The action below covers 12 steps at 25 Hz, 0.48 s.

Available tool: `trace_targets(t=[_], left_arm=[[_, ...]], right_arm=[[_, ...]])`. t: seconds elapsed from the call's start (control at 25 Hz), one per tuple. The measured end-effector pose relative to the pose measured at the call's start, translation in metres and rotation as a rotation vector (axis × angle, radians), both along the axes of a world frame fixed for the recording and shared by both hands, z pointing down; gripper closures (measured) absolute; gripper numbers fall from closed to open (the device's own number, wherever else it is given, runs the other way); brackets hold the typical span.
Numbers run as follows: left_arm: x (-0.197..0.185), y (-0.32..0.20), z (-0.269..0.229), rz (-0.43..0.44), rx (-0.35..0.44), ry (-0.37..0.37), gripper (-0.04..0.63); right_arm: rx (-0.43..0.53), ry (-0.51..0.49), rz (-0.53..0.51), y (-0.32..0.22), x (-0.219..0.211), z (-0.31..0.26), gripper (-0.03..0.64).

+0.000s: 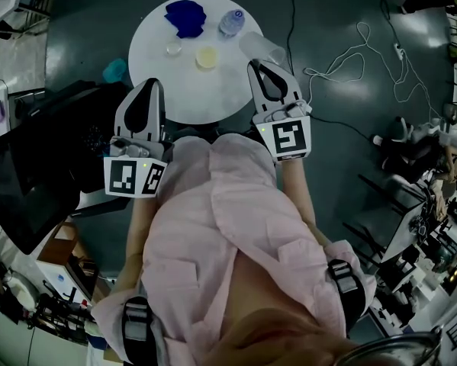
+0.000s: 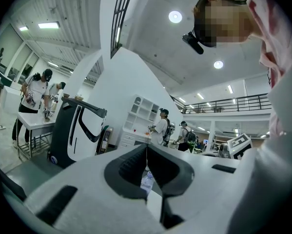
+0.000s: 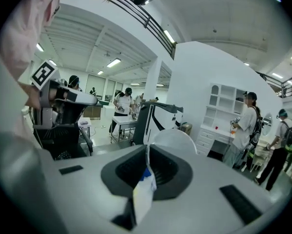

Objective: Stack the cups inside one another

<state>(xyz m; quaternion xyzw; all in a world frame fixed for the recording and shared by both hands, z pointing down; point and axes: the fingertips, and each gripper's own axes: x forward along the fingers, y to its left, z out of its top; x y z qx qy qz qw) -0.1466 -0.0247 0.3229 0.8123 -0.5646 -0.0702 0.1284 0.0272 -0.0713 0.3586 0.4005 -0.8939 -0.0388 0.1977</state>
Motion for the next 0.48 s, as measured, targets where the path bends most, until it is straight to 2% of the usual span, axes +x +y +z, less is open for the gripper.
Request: trace_targets(t=[0.48], left_arm=[[-0.004,-0.018,0.007,0.01,-0.019,0.006,0.575]], right_arm=[[-0.055,0.144,-0.095,-0.014,-0.028,0.046,0.581]])
